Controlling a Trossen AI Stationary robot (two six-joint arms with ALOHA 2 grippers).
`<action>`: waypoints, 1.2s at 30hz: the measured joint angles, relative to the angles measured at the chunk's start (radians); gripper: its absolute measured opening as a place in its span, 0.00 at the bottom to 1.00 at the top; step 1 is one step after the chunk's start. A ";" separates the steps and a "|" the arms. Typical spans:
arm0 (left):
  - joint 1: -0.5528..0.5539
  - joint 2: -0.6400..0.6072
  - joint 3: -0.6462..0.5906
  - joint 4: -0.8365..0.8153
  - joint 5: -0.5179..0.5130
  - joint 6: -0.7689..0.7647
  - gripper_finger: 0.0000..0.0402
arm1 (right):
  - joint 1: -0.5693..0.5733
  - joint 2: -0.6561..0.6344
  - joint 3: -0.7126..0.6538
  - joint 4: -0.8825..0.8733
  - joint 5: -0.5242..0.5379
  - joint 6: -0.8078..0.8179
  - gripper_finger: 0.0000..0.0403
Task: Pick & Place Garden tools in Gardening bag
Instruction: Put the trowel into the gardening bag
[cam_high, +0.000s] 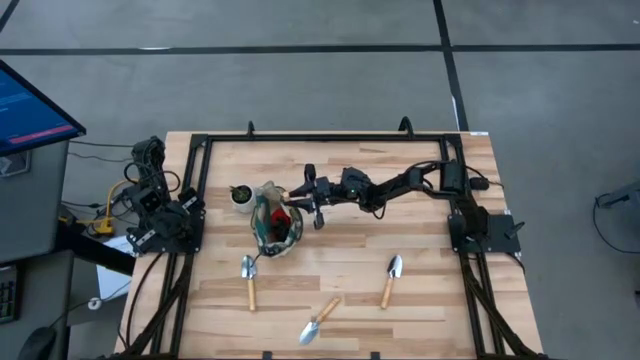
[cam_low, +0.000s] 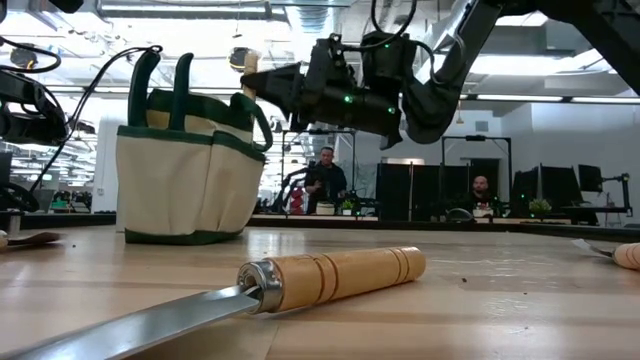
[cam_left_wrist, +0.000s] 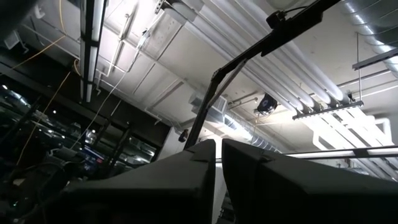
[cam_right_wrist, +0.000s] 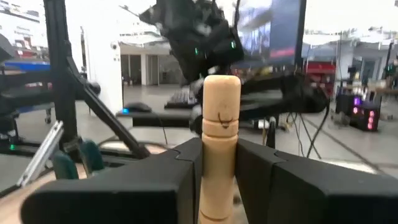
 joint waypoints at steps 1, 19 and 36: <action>0.000 0.000 0.000 0.001 0.000 0.000 0.05 | 0.000 0.000 -0.001 -0.010 0.000 -0.003 0.14; 0.000 0.000 0.000 0.007 0.002 0.000 0.05 | -0.007 -0.018 -0.001 -0.093 -0.003 -0.022 0.14; 0.000 0.000 0.000 0.007 0.003 0.000 0.05 | 0.000 -0.018 -0.001 -0.119 0.004 -0.033 0.46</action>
